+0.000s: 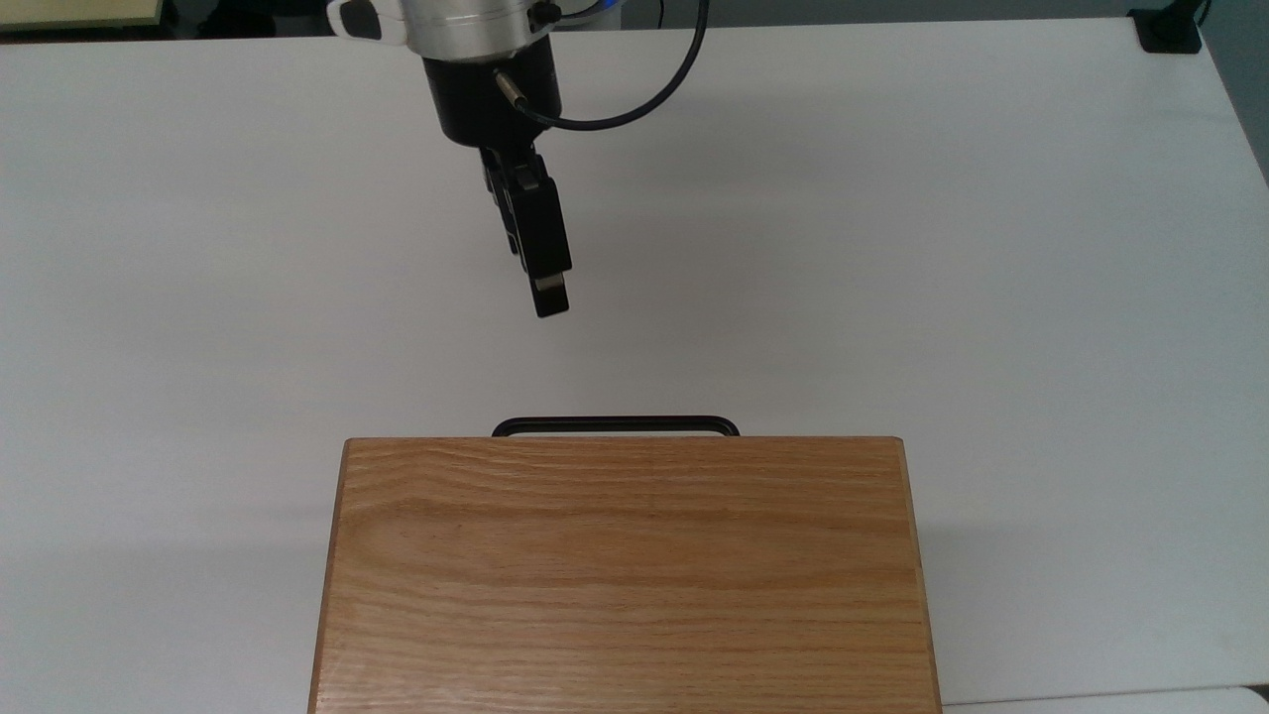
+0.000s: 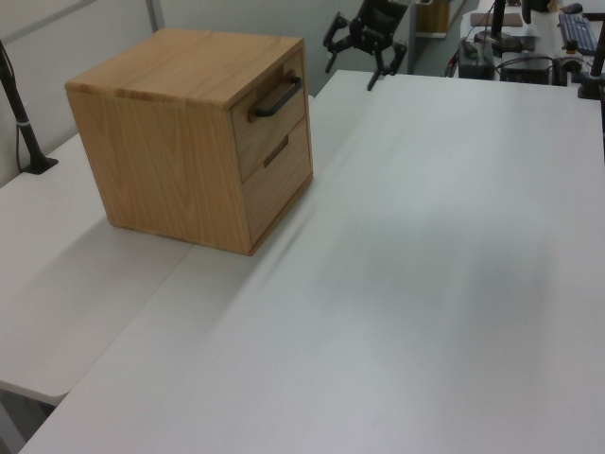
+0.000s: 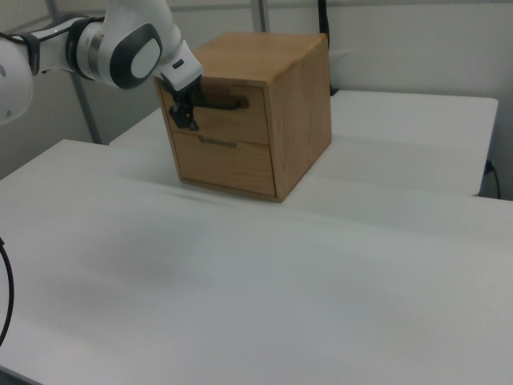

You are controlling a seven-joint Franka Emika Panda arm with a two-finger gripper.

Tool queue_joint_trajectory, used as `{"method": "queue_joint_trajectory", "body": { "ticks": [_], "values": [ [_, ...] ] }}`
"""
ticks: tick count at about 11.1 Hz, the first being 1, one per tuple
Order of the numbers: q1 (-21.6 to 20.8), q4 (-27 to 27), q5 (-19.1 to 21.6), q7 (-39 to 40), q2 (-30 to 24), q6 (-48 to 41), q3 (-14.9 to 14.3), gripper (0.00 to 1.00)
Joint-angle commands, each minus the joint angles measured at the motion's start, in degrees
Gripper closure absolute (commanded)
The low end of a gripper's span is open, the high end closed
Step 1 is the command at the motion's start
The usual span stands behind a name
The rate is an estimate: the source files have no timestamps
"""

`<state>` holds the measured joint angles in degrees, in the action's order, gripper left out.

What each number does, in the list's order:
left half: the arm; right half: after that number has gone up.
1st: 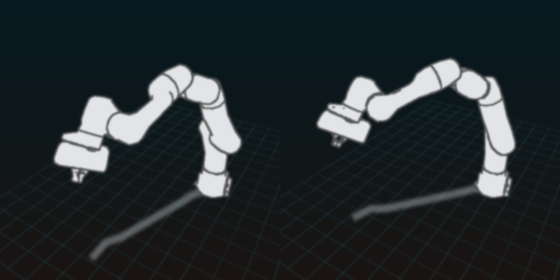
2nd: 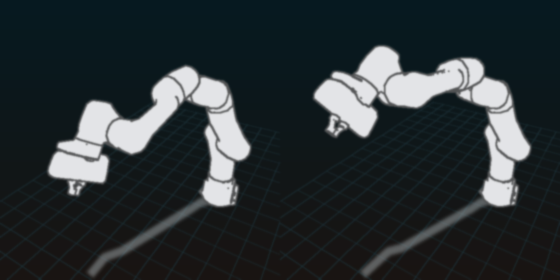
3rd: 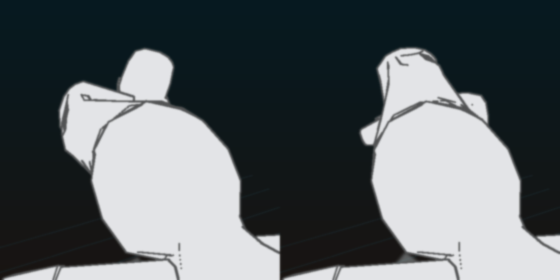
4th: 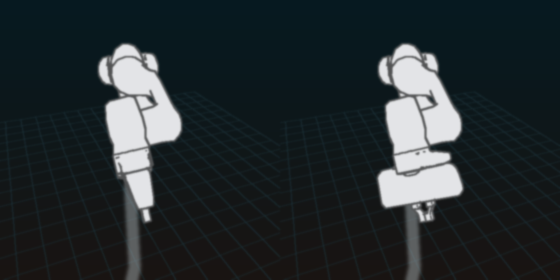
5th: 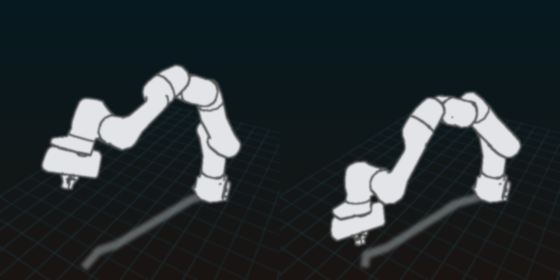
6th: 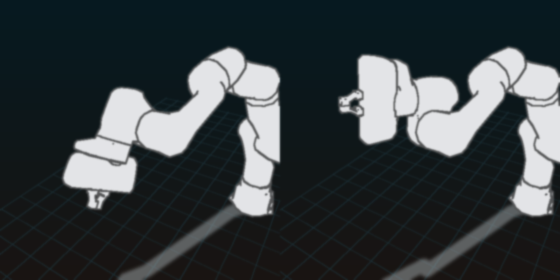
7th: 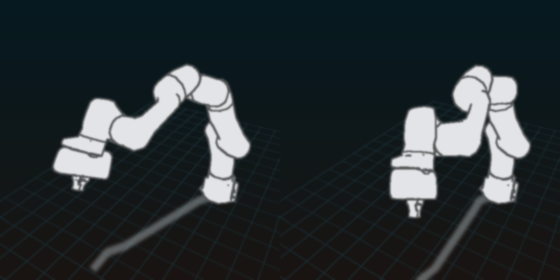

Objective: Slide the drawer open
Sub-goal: 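Lower the gripper and hook it onto the black drawer handle, then pull the handle away from the cabinet, sliding the upper drawer out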

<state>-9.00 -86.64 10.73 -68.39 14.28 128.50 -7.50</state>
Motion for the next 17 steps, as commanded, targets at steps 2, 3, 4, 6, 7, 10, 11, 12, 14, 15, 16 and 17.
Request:
{"method": "queue_joint_trajectory", "body": {
  "ticks": [2,3,4,6,7,10,11,12,14,15,16,17],
  "values": [
    [-6.7,-0.8,0.2,-9.0,3.0,11.3,-4.6,0.33],
    [-7.3,0.4,-0.9,-9.2,4.8,12.3,-4.8,0.38],
    [-7.3,1.6,-2.4,-11.8,6.9,14.3,-5.0,0.39],
    [-7.4,3.3,-8.4,-18.8,9.9,18.6,-5.3,0.39],
    [-7.3,3.7,-10.2,-21.2,10.6,20.2,-5.4,0.39],
    [-7.6,3.8,-11.3,-22.1,10.8,22.2,-5.4,0.39],
    [-7.8,3.8,-11.6,-21.9,10.7,22.6,-5.3,0.39],
    [-7.8,3.8,-11.6,-21.7,10.7,22.6,-5.3,0.40],
    [-7.8,3.6,-13.1,-20.6,10.8,22.6,-5.2,0.84],
    [-7.8,3.5,-13.5,-20.4,10.7,22.6,-5.2,1.00],
    [-7.8,3.5,-13.5,-20.2,10.6,22.5,-5.1,1.00],
    [-7.8,3.4,-13.6,-20.1,10.1,22.5,-5.0,1.00]
  ]
}}
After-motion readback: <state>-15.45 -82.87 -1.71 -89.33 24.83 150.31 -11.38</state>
